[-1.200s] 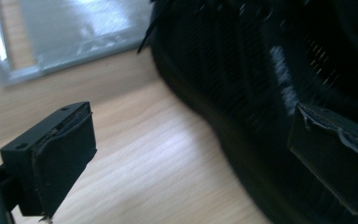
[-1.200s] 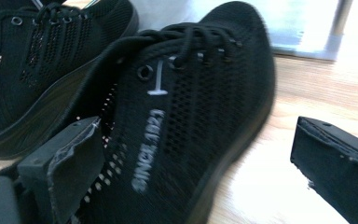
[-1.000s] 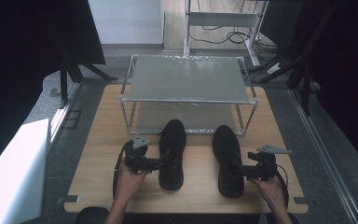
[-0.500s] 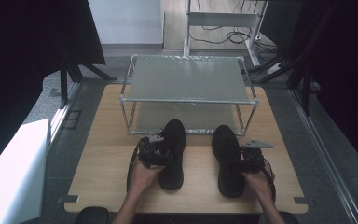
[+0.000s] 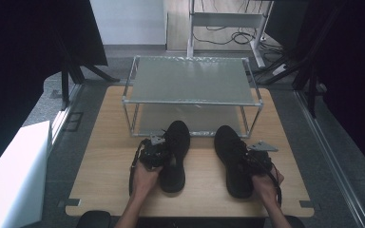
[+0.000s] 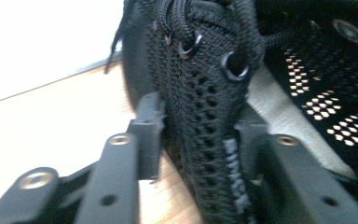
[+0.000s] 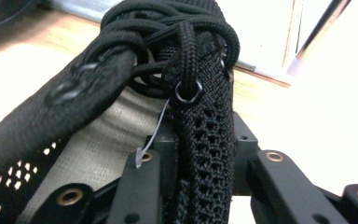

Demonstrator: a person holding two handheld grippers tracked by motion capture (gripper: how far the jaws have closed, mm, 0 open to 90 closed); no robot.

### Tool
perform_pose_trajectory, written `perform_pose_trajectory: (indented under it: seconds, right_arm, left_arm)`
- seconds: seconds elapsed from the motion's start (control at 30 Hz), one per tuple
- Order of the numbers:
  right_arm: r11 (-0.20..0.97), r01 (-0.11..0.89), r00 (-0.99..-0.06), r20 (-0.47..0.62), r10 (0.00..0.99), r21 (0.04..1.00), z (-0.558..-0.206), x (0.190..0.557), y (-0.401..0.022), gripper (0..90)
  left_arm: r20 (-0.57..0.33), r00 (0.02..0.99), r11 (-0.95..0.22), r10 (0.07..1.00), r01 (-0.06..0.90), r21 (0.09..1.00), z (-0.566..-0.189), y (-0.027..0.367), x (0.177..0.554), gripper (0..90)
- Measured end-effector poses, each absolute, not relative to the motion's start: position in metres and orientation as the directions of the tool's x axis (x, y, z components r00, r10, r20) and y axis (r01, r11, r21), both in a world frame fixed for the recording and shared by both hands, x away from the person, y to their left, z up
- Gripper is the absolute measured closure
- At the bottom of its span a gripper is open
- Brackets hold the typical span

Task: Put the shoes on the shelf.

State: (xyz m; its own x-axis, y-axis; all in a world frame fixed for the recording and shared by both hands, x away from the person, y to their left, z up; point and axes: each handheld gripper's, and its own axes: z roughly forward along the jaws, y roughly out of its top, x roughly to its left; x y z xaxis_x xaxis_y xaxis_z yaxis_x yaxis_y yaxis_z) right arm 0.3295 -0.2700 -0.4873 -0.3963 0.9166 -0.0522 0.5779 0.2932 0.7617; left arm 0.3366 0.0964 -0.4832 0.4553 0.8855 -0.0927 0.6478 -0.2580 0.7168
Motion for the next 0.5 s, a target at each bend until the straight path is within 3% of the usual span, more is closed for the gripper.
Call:
perform_pose_trajectory:
  seconds: [0.13, 0.17, 0.37, 0.5]
  right_arm:
    - [0.237, 0.591, -0.384, 0.010, 0.923, 0.771, -0.487, 0.330, -0.276, 74.4]
    - [0.183, 0.607, -0.372, 0.073, 0.925, 0.773, -0.487, 0.331, -0.283, 75.3]
    - [0.040, 0.643, -0.337, 0.236, 0.911, 0.764, -0.489, 0.334, -0.300, 76.1]
    - [-0.023, 0.659, -0.320, 0.307, 0.896, 0.752, -0.490, 0.335, -0.307, 76.6]
  left_arm:
    - [-0.110, 0.429, -0.223, 0.897, 0.652, 0.725, -0.484, 0.106, 0.337, 77.3]
    - [-0.160, 0.418, -0.179, 0.894, 0.661, 0.729, -0.485, 0.114, 0.339, 78.6]
    - [-0.181, 0.448, -0.181, 0.876, 0.651, 0.737, -0.486, 0.120, 0.341, 79.9]
    - [-0.306, 0.448, -0.092, 0.840, 0.673, 0.734, -0.491, 0.131, 0.345, 81.2]
